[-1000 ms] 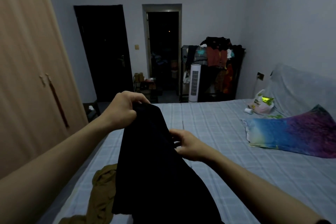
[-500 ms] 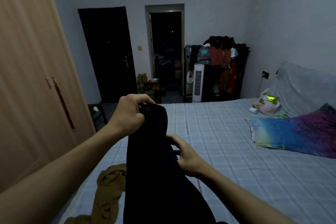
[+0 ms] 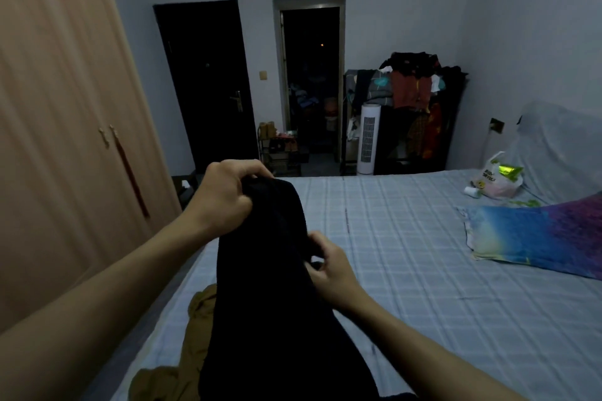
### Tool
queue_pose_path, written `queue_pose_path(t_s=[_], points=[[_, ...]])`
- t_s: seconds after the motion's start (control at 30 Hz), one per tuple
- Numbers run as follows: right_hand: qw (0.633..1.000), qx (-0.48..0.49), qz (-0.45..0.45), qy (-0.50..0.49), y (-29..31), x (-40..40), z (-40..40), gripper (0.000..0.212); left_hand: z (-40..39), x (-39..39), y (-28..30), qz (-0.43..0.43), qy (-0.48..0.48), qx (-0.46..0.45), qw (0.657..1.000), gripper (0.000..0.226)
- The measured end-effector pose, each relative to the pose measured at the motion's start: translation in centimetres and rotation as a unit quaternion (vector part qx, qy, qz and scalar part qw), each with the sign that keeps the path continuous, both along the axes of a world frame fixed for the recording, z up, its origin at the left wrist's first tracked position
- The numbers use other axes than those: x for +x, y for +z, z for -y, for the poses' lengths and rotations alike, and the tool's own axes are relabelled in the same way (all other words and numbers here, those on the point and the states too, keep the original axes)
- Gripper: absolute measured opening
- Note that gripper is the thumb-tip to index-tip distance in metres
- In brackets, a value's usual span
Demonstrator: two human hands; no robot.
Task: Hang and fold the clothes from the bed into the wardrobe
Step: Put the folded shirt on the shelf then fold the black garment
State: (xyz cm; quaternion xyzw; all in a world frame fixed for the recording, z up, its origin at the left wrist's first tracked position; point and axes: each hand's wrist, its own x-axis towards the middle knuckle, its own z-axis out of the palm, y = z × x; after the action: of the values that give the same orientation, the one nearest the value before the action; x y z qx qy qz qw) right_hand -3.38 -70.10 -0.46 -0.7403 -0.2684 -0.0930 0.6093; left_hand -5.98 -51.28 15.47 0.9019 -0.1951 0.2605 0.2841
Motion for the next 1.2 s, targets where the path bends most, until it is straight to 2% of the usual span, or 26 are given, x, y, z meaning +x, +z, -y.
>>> queue_pose_path(t_s=[0.23, 0.5, 0.57, 0.63, 0.7, 0.77, 0.9, 1.07, 1.2], points=[[0.987, -0.131, 0.077, -0.059, 4.6, 1.9, 4.8, 0.021, -3.5, 0.6, -0.5, -0.049, 0.001, 0.078, 0.996, 0.021], [0.942, -0.248, 0.192, -0.116, 12.6, 2.2, 8.2, 0.012, -3.7, 1.8, 1.0, -0.069, -0.107, 0.076, 0.989, 0.022], [0.940, -0.251, 0.193, -0.125, 13.8, 2.0, 8.9, 0.012, -2.9, 1.6, 1.4, -0.140, -0.137, 0.065, 0.978, 0.040], [0.943, -0.236, 0.189, -0.139, 14.5, 1.8, 9.5, 0.009, -1.7, 1.0, 1.6, -0.250, -0.193, 0.027, 0.948, 0.067], [0.945, -0.212, 0.189, -0.160, 14.8, 1.7, 9.9, 0.007, 0.4, 0.5, 1.3, -0.285, -0.193, -0.028, 0.938, 0.080], [0.946, -0.193, 0.191, -0.178, 14.8, 1.7, 10.0, 0.006, 3.0, 0.4, 0.6, -0.242, -0.131, -0.065, 0.959, 0.072], [0.948, -0.183, 0.180, -0.190, 14.9, 1.6, 10.3, 0.009, 6.1, 1.2, -0.9, -0.126, -0.068, -0.025, 0.989, 0.021], [0.940, -0.257, 0.169, -0.149, 14.6, 1.1, 12.6, 0.021, 4.6, 2.8, 0.1, -0.089, -0.027, 0.018, 0.996, 0.020], [0.958, -0.234, 0.133, -0.104, 11.7, 0.6, 13.5, 0.032, 5.3, 3.3, 1.9, -0.056, -0.043, 0.043, 0.997, 0.018]])
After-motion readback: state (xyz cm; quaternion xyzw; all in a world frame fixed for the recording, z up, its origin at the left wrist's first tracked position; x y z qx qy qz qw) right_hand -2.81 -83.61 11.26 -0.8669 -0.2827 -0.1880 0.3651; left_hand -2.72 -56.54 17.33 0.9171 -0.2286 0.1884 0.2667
